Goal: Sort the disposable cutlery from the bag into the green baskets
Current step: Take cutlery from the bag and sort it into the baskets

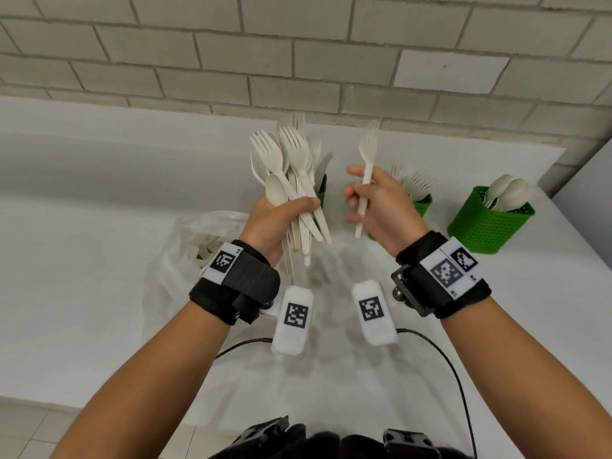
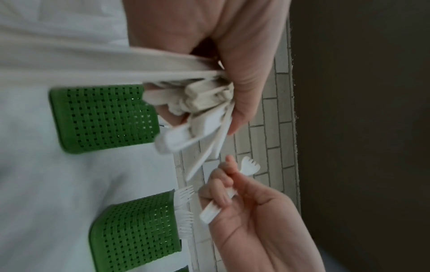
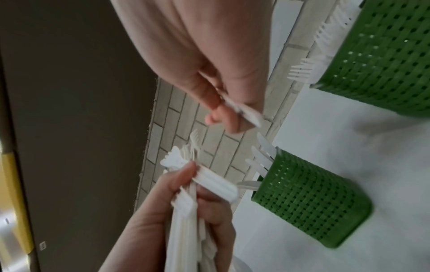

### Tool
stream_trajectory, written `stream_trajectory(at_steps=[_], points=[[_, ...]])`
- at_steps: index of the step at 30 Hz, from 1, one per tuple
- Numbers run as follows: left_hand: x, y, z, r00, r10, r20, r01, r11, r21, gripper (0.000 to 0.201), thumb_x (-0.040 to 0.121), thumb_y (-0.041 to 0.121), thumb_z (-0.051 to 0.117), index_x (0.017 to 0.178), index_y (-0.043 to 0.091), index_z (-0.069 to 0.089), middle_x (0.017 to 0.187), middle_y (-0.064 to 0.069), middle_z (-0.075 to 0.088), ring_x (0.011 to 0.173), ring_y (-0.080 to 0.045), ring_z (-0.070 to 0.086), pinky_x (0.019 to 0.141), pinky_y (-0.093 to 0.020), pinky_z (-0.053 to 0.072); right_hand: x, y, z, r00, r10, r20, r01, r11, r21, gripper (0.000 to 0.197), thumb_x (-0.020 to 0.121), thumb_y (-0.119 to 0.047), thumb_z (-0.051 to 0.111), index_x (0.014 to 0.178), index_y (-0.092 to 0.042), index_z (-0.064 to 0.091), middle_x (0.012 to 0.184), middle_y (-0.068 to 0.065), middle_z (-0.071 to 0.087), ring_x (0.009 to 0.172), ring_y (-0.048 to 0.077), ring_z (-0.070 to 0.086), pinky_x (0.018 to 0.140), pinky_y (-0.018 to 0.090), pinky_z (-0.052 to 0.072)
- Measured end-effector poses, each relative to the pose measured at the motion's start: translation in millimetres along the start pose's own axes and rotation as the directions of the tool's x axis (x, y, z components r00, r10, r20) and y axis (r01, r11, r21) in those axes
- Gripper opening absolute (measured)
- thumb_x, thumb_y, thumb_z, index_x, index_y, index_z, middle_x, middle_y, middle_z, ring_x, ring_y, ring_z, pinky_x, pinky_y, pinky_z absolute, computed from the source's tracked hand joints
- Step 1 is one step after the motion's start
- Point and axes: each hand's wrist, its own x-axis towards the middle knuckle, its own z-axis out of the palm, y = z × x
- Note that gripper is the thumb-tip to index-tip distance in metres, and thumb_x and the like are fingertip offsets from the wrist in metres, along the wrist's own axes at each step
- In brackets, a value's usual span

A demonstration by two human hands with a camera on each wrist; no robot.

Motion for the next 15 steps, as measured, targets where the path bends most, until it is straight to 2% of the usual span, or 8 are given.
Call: stream_trajectory(at_steps=[1,2,4,6,8,10,12,15], points=[[1,-1,1,1.000,-0.004,-0.011,0.004,1.000,0.001,0.024,0.079,-0.007,0.063,0.098,0.006,0.062,0.090,-0.010,0.065,0.088,-0.024,0.063,0.081,-0.034,0.055,3,-1,-1,1.000,-0.016,-0.025,0.015,1.000,-0.018,0.016,0.096,-0.005,0.042,0.104,-0.016,0.051,0.072,0.000,0.046,0.058,0.009,0.039,0.044,0.020,0.031],[1,-2,2,1.000,-0.007,-0.010,0.007,1.000,0.003,0.026,0.077,-0.007,0.065,0.099,0.006,0.063,0.093,-0.012,0.066,0.090,-0.026,0.063,0.083,-0.036,0.054,4,-2,1,1.000,-0.018,-0.011,0.017,0.997,-0.075,0.006,0.095,-0.015,0.050,0.099,-0.019,0.051,0.071,-0.004,0.046,0.056,0.007,0.040,0.043,0.018,0.030],[-1,-4,7,1.000,0.001,0.032,-0.002,1.000,0.019,0.036,0.072,-0.004,0.069,0.106,0.004,0.063,0.103,-0.018,0.068,0.097,-0.031,0.065,0.086,-0.041,0.053,6,1,10,0.999,-0.021,0.036,0.030,0.964,-0.265,0.020,0.086,-0.032,0.065,0.089,-0.018,0.050,0.069,-0.009,0.048,0.054,0.004,0.046,0.043,0.017,0.035],[-4,-3,12,0.995,0.015,0.101,-0.015,1.000,-0.001,0.038,0.075,-0.006,0.066,0.113,0.003,0.061,0.106,-0.018,0.068,0.095,-0.030,0.067,0.080,-0.038,0.055,12,5,20,0.998,-0.055,0.034,0.063,0.946,-0.319,0.028,0.083,-0.031,0.070,0.084,-0.012,0.049,0.071,0.000,0.053,0.057,0.009,0.052,0.045,0.020,0.039],[-4,1,13,0.986,0.024,0.163,-0.017,0.999,-0.043,0.034,0.082,-0.009,0.059,0.114,0.003,0.059,0.102,-0.018,0.068,0.086,-0.028,0.070,0.075,-0.037,0.056,15,5,23,0.997,-0.069,0.036,0.075,0.973,-0.217,0.032,0.087,-0.026,0.066,0.095,0.003,0.056,0.081,0.010,0.058,0.065,0.015,0.057,0.045,0.021,0.041],[-1,2,11,0.982,0.034,0.185,-0.025,0.998,-0.051,0.033,0.083,-0.009,0.058,0.115,0.001,0.058,0.100,-0.021,0.066,0.079,-0.028,0.070,0.077,-0.041,0.057,15,4,21,0.996,-0.077,0.053,0.083,0.989,-0.125,0.037,0.091,-0.023,0.060,0.109,0.009,0.056,0.083,0.013,0.057,0.064,0.017,0.054,0.043,0.020,0.038],[0,2,8,0.985,0.035,0.170,-0.027,0.998,-0.051,0.029,0.081,-0.006,0.061,0.109,0.001,0.060,0.095,-0.019,0.065,0.076,-0.025,0.068,0.074,-0.036,0.057,15,3,18,0.993,-0.098,0.073,0.104,0.991,-0.088,0.027,0.095,-0.022,0.053,0.100,0.004,0.057,0.074,0.009,0.056,0.060,0.018,0.053,0.046,0.024,0.041],[2,0,6,0.995,0.025,0.095,-0.020,0.999,-0.049,0.026,0.077,-0.002,0.065,0.100,0.008,0.061,0.087,-0.010,0.059,0.075,-0.019,0.057,0.060,-0.023,0.051,22,-1,12,0.995,-0.096,-0.015,0.097,0.995,0.028,0.023,0.101,-0.022,0.040,0.083,-0.011,0.049,0.061,0.001,0.044,0.052,0.012,0.043,0.051,0.025,0.038]])
